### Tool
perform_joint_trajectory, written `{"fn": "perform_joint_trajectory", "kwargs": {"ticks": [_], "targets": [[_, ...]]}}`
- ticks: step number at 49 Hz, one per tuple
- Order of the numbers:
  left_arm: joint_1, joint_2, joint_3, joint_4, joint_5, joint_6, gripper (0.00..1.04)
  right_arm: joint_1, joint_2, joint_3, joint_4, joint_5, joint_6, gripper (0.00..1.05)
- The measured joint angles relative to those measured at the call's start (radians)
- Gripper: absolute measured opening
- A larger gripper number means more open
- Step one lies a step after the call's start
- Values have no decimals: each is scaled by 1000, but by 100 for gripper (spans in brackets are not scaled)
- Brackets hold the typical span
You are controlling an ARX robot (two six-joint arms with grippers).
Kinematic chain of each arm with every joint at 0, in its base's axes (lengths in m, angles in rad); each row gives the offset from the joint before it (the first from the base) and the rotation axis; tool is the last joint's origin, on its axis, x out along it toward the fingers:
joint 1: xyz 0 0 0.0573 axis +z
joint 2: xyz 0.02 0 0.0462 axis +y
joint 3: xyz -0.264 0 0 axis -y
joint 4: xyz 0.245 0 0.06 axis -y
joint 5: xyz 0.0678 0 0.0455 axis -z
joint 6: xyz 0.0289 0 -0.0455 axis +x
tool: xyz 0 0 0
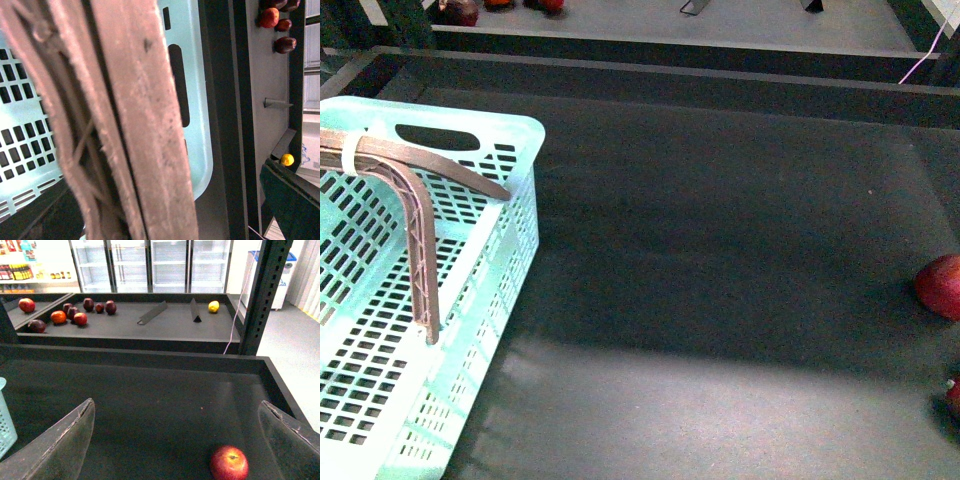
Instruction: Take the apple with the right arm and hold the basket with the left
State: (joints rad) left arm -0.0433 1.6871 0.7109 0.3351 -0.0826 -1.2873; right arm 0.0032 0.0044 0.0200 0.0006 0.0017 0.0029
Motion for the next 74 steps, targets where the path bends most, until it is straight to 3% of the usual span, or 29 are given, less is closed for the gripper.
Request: {"fn": "perform_joint_trajectory", "kwargs": {"ticks": [23,39,56,74], "targets": [[45,27,20,-28,-2,-11,17,0,0,0,0,0,0,96],[-17,12,62,-95,-31,21,16,0,0,0,0,0,0,96],[-193,-55,207,-201,-48,73,16,0,0,0,0,0,0,96],[-450,-48,409,-277,-63,114,16,0,0,0,0,0,0,96]]}}
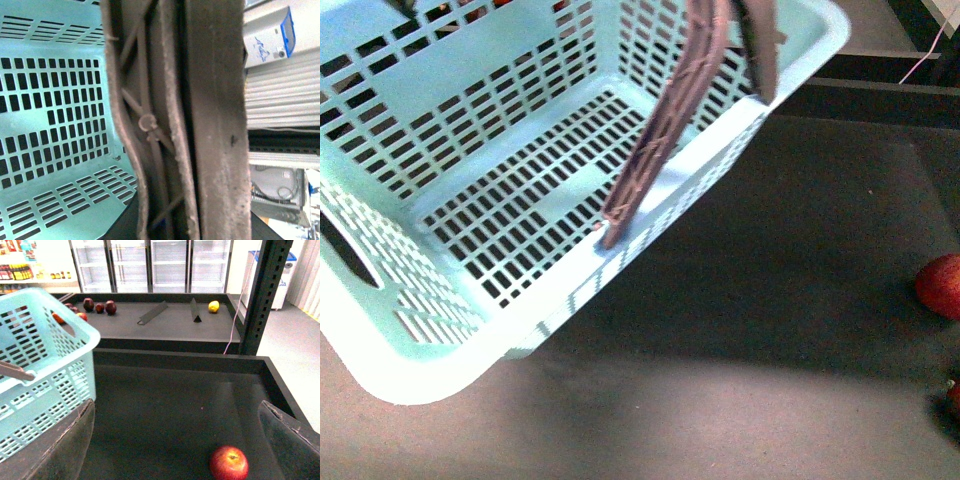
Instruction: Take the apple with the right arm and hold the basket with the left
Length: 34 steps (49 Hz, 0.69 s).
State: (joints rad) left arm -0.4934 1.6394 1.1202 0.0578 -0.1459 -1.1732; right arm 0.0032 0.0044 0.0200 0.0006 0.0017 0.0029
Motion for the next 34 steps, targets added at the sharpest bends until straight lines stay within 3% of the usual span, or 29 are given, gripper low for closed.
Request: {"fn": "perform_joint_trajectory", "kwargs": {"ticks": [13,34], "targets": [[-146,20,71,-19,-2,16,16,0,0,0,0,0,0,96],[-197,66,84,-32,40,58,16,0,0,0,0,0,0,96]]}}
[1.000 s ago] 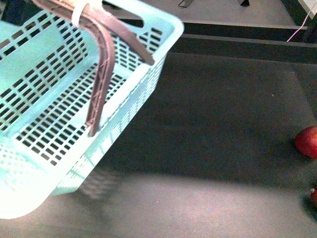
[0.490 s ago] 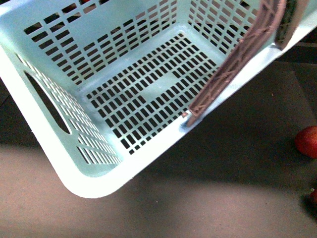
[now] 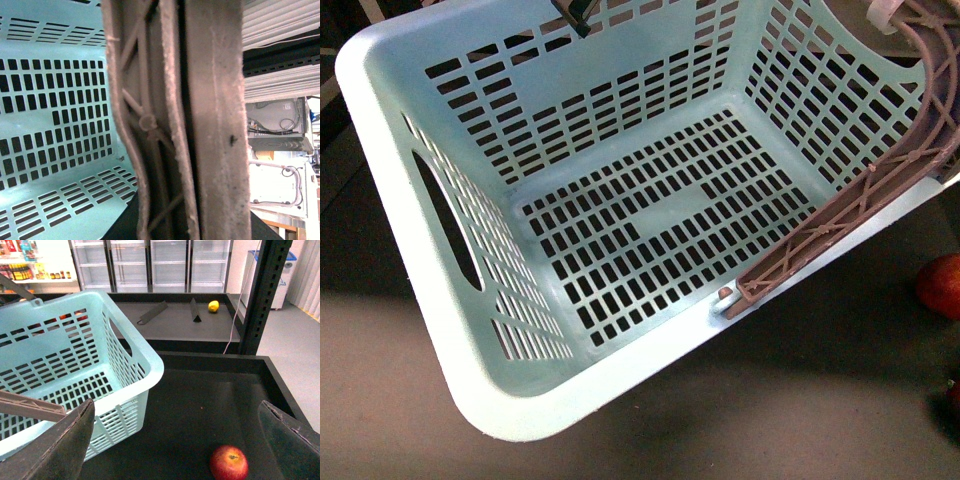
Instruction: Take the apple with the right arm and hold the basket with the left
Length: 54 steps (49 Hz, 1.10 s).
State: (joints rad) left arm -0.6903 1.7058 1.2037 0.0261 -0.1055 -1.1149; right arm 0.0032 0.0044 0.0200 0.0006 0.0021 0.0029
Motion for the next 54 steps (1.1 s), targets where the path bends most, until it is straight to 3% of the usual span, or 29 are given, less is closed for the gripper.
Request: {"fn": "perform_joint_trajectory", "kwargs": {"ticks": [19,22,24,27,32,43,54], "targets": [[0,0,0,0,-2,5,16,0,2,0,-2,4,0,96],[0,0,0,0,-2,6,16,-9,137,92,-233,121,122,96],[0,0,0,0,-3,6,16,-46,234,131,-318,119,193,96],[-1,0,3,0,-3,10,16,-111,356,140,-315,74,243,96],[-1,0,3,0,-2,9,16,-218,538,145,-172,-16,258,96],[-1,0,4,0,-3,11,16,-363,1181,256,339,-21,168,96],[-1,0,4,0,-2,11,16,-378,1770,446,645,39,12,96]]}}
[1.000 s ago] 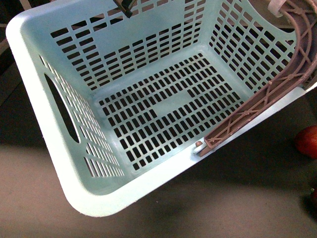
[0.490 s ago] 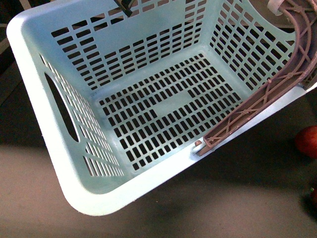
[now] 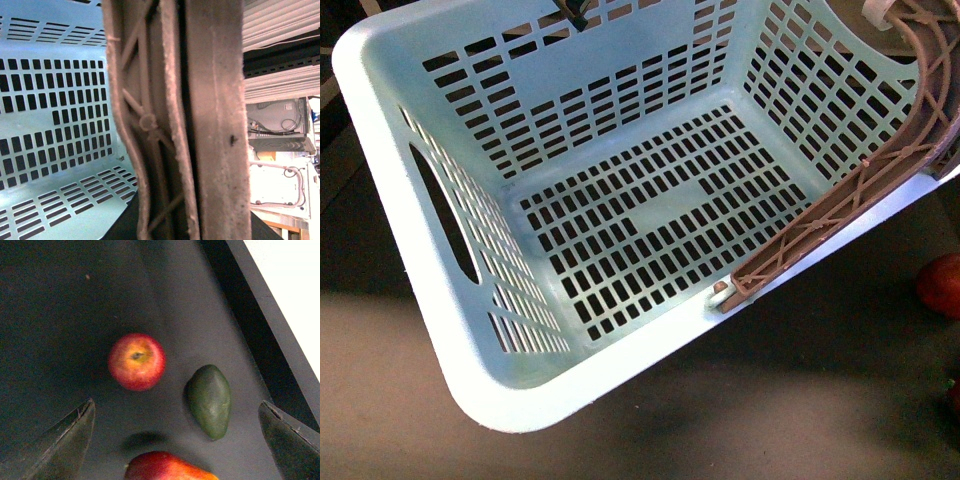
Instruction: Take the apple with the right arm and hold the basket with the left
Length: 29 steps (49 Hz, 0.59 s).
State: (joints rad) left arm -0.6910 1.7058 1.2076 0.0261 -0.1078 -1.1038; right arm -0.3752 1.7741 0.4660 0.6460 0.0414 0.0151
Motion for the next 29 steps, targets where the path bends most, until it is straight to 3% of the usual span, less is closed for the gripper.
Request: {"fn": "perform_joint_trajectory", "kwargs": {"ticks": [12,29], "targets": [[0,0,0,0,0,0,16,62,373,174,52,8,-84,96],[0,0,0,0,0,0,16,126,584,385,-7,50,-95,96]]}}
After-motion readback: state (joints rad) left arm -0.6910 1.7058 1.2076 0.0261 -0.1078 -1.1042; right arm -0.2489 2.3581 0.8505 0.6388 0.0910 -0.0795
